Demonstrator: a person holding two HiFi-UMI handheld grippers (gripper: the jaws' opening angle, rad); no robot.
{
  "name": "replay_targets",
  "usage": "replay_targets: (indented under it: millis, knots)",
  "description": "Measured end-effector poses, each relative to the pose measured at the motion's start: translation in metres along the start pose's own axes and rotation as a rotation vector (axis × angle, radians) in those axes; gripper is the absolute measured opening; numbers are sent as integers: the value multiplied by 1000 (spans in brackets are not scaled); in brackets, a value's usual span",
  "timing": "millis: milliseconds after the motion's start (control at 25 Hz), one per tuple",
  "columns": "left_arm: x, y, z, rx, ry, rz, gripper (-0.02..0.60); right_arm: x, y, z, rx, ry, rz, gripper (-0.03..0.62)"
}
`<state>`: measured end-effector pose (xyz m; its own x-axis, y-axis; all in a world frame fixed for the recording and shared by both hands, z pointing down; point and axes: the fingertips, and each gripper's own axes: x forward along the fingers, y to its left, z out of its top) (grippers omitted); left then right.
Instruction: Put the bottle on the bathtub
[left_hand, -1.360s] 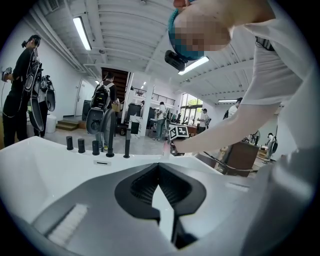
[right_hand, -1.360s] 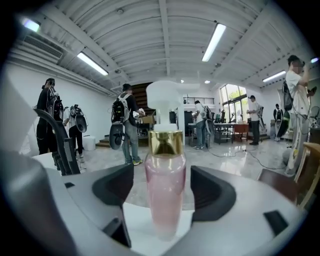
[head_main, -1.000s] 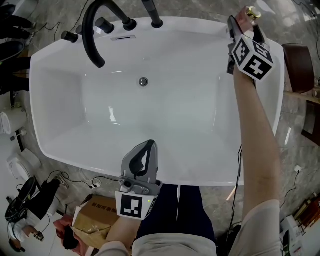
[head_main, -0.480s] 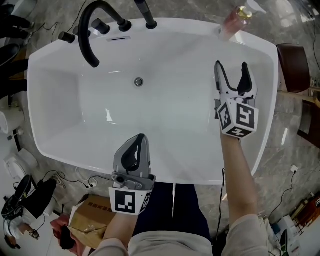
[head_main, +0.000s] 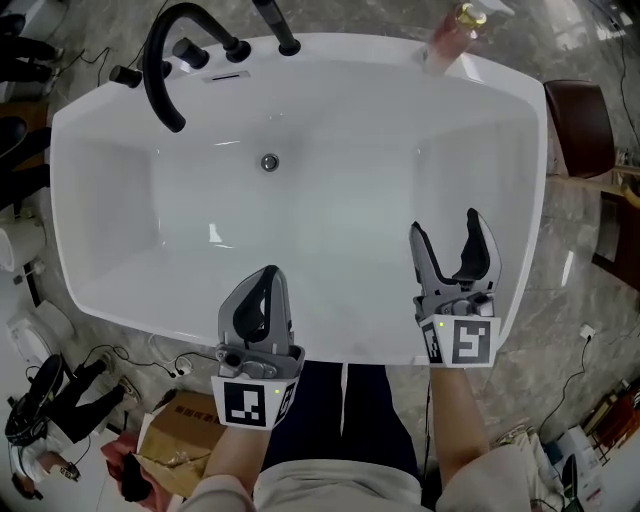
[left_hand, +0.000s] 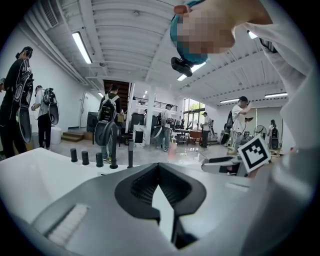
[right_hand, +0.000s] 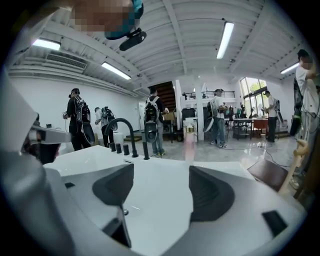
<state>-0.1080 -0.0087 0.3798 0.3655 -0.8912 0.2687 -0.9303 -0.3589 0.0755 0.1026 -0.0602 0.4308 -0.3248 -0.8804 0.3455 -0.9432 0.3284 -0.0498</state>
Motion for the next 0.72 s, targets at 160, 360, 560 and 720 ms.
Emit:
replay_targets:
  millis: [160,360,560,720]
  knots:
    - [-1,-4,0,4,-8,-3,9,-19,16,-18,40,53,27,307]
    - [-8,-7,-1,5,-13,-3,9,-27,36,-25,17,75,105,5]
    - [-14,-6,-2,7,-3,-1,9,-38,41,-24,39,92,91,5]
    - [-19,-5,12,12,-17,2,9,-53,43,-17,33,106,99,5]
